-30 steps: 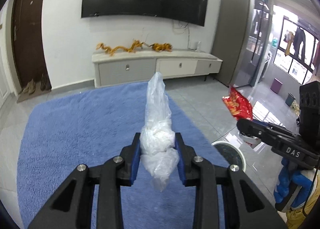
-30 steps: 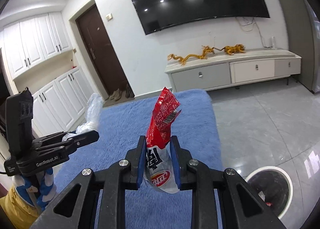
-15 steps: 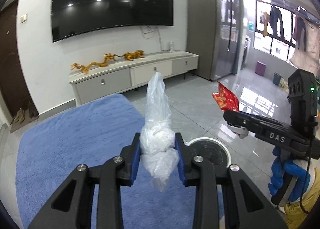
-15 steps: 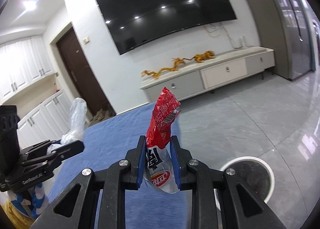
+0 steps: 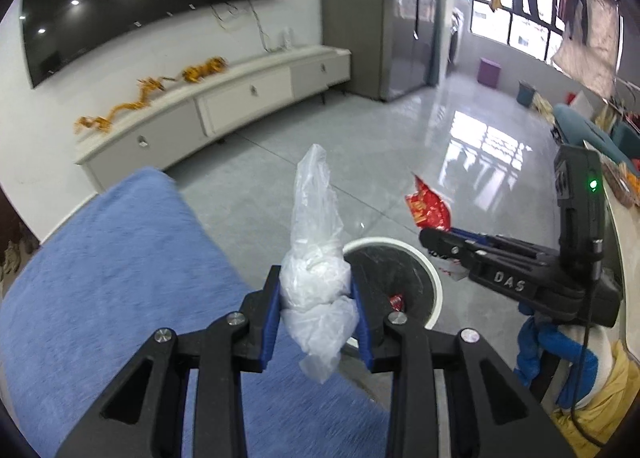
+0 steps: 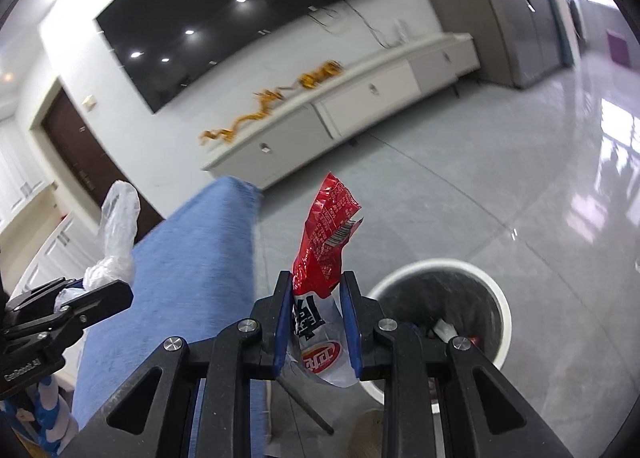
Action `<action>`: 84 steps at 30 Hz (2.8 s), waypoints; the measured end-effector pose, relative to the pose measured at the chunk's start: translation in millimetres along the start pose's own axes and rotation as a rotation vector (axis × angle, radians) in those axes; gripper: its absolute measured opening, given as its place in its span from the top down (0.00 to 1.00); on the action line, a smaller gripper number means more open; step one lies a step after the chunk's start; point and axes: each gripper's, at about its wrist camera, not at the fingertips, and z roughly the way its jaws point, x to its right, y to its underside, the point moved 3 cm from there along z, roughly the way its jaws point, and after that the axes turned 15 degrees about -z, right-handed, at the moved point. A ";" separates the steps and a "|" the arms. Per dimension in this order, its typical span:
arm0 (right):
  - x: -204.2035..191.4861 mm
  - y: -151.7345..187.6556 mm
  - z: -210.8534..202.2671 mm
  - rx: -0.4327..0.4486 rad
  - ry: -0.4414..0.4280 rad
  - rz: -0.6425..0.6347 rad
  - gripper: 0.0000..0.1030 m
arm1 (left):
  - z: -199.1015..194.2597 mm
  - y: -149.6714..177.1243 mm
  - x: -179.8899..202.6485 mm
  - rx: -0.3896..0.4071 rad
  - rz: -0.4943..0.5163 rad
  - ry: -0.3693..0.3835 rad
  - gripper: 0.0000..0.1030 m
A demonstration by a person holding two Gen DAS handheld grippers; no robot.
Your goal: Collect trash
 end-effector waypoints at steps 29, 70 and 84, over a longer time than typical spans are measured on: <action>89.3 51.8 73.7 -0.200 0.160 0.147 0.49 | 128.0 -12.6 15.3 -0.208 -0.181 0.125 0.39; -217.9 7.8 -36.2 0.050 0.181 -0.480 0.06 | -170.0 122.6 -214.5 0.372 -0.499 -0.487 0.28; -234.2 17.4 -52.3 0.109 0.222 -0.503 0.00 | -202.9 138.1 -204.7 0.451 -0.510 -0.515 0.02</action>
